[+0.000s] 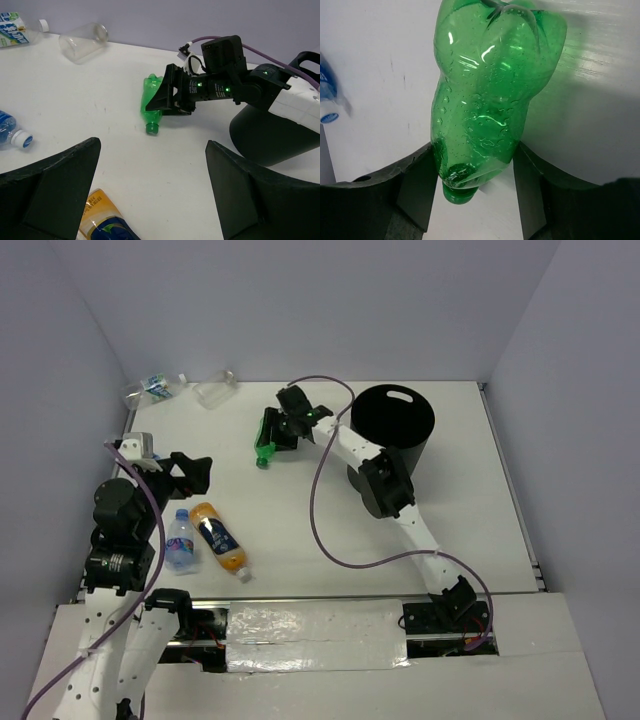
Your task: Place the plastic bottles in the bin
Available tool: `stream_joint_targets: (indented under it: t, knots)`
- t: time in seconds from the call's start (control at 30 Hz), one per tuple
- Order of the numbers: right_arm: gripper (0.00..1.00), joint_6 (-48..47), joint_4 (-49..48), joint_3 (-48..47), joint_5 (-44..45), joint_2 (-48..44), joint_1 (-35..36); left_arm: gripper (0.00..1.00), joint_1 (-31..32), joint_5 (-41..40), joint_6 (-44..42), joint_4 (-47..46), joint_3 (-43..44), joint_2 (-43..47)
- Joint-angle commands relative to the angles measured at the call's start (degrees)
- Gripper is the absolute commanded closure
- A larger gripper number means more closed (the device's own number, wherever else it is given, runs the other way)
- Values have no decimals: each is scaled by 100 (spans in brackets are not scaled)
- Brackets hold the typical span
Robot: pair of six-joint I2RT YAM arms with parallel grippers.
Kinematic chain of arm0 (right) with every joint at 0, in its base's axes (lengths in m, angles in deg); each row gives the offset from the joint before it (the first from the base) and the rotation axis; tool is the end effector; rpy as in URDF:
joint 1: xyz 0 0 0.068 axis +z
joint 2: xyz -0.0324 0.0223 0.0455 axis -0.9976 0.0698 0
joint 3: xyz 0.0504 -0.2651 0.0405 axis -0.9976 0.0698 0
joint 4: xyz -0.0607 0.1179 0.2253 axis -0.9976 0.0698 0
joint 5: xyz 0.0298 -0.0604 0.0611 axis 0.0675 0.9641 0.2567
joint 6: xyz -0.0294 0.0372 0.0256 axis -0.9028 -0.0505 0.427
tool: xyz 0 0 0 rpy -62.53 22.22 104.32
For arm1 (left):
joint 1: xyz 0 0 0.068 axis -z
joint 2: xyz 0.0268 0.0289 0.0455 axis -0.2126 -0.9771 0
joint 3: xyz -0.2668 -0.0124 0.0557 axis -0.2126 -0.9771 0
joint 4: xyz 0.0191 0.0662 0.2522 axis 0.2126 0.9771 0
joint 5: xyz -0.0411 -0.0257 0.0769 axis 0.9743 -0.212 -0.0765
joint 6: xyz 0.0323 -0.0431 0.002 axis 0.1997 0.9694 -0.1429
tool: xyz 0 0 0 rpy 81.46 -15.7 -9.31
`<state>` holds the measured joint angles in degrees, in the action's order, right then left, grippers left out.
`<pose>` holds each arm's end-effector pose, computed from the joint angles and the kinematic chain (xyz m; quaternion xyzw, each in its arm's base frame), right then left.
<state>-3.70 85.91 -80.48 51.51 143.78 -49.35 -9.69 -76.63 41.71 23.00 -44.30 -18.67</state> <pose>0.4645 0.3549 0.1590 -0.0346 0.9167 0.3112 0.2484 0.1293 -0.0090 0.3587 -0.0848 0.7043 -0.1774 0.6822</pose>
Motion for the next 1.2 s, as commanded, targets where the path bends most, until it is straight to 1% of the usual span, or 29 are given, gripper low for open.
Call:
stream_joint_targets:
  t: [0.0, 0.03, 0.07, 0.1, 0.13, 0.17, 0.2, 0.23, 0.27, 0.33, 0.37, 0.43, 0.47, 0.5, 0.53, 0.57, 0.6, 0.63, 0.73, 0.77, 0.83, 0.87, 0.93, 1.0, 1.1, 1.17]
  knots:
    - [71, -681, -95, 355, -74, -675, 53, 1, -74, 147, 127, -353, -35, -105]
    - [73, -841, -156, 521, -47, -870, 97, 1, -74, 173, 153, -361, -53, -131]
    - [75, -982, -191, 897, -65, -1307, 132, 1, -74, 173, 170, -379, -62, -193]
    - [78, -1279, -270, 1101, -152, -1537, 211, 1, -74, 190, 223, -405, -79, -245]
    - [79, -1456, -297, 1321, -205, -1801, 264, 1, -74, 217, 258, -423, -88, -281]
    - [80, -1832, -314, 1714, -266, -2343, 325, 1, -83, 234, 293, -440, -106, -394]
    - [80, -2010, -341, 1927, -345, -2618, 413, 1, -83, 252, 363, -467, -132, -456]
    - [81, -2194, -376, 2164, -598, -2934, 457, 1, -83, 261, 529, -502, -141, -544]
    - [82, -2535, -385, 2602, -714, -3546, 510, 1, -83, 287, 627, -519, -141, -710]
    - [85, -2836, -376, 3000, -1047, -4138, 598, 1, -83, 296, 978, -450, -62, -930]
    - [87, -3064, -359, 3341, -1136, -4698, 598, 1, -83, 322, 1101, -388, -1, -1140]
    - [89, -3302, -140, 3702, -1242, -5220, 581, 1, -83, 375, 1531, -178, 175, -1309]
    - [90, -3538, -78, 3844, -1269, -5753, 555, 1, -83, 462, 1672, -116, 219, -1414]
    - [90, -3628, 19, 3993, -1260, -6019, 520, 1, -83, 472, 1978, -28, 324, -1458]
    - [90, -3698, 54, 4343, -1269, -6588, 380, 0, -83, 498, 2129, 181, 360, -1476]
    - [90, -4004, 72, 4520, -1330, -6872, 257, 1, -83, 524, 2279, 305, 386, -1494]
    - [90, -4059, 90, 4687, -1348, -7136, 116, 1, -75, 498, 2532, 428, 413, -1494]
    - [90, -4225, 116, 4976, -1426, -7617, -285, 1, -66, 472, 2639, 630, 404, -1450]
    - [91, -4524, 230, 5294, -1690, -8200, -1016, 1, -57, 428, 2982, 921, 229, -1389]
    - [91, -4743, 274, 5435, -1786, -8445, -1541, 1, -48, 376, 3044, 1035, 141, -1371]
    - [90, -4946, 344, 5576, -1919, -8588, -1949, 1, -22, 261, 3167, 1317, 62, -1380]
    - [89, -5147, 232, 5638, -1850, -8676, -2264, 1, 13, 183, 3220, 1413, -17, -1380]
    - [88, -5211, 12, 5830, -1788, -8694, -2538, 1, 66, 77, 3273, 1528, -62, -1397]
    - [88, -5298, -382, 5919, -1561, -8563, -2855, 1, 180, -64, 3361, 1694, -79, -1450]
    - [88, -5237, -919, 5999, -1489, -8142, -3285, 1, 382, -354, 3563, 1835, -106, -1494]
    - [85, -5307, -965, 5885, -1515, -7729, -3400, 1, 505, -485, 3677, 1932, -149, -1520]
